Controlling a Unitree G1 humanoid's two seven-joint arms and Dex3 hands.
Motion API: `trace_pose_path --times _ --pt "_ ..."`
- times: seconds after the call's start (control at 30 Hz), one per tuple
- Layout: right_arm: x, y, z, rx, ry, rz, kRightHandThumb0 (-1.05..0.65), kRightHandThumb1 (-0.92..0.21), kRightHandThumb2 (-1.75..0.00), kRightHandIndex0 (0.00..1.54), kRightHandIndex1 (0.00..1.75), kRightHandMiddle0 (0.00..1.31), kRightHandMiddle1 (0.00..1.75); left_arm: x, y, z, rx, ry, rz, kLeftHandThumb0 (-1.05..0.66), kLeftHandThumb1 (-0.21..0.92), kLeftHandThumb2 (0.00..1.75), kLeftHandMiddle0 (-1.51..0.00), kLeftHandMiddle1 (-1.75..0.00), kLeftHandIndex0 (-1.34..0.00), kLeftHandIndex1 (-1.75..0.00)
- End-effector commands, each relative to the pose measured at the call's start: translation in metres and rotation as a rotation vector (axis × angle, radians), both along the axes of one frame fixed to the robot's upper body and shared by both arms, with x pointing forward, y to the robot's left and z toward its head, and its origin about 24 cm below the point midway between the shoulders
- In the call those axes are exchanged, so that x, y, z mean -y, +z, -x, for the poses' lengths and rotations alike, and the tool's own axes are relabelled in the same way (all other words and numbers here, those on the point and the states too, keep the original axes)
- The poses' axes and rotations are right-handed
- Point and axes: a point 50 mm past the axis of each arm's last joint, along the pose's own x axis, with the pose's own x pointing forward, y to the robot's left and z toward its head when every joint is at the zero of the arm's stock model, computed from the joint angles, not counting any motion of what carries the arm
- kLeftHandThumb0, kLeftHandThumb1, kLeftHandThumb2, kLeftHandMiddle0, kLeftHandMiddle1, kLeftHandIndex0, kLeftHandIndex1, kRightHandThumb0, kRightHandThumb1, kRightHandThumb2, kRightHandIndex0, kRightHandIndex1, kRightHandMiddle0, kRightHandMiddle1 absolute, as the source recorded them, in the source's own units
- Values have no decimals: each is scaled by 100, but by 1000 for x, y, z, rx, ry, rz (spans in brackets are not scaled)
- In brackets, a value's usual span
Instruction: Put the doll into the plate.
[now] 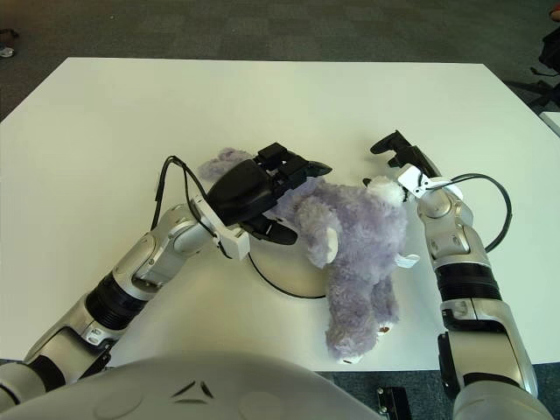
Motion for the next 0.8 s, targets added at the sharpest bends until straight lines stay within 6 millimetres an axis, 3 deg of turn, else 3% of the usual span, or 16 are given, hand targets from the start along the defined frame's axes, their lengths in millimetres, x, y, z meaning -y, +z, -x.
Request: trace_pose_path --times 0.0,0.13,0.27,0.43,0.77 --pt "-1 -35 12 -155 3 1 -18 -28 -124 13 146 0 137 -5 -1 -1 3 17 15 -99 92 77 -15 -50 0 -42" --pt "0 -36 11 -169 -2 16 -24 -27 -120 13 141 0 134 -6 0 -2 17 23 33 -99 92 78 -17 -49 0 -38" --pt "3 -37 10 -190 -29 22 -43 -23 -109 13 137 0 132 -7 1 -3 24 26 56 -101 92 76 -20 -50 0 -35" --pt "-1 -30 17 -196 -48 13 -56 -25 -100 12 134 0 130 -10 2 -5 29 34 62 -103 92 74 -16 -50 0 -21" --pt "-11 -23 19 -201 -69 15 -46 -27 -100 10 114 0 106 -27 14 -16 42 110 46 -105 92 80 -11 -45 0 -2"
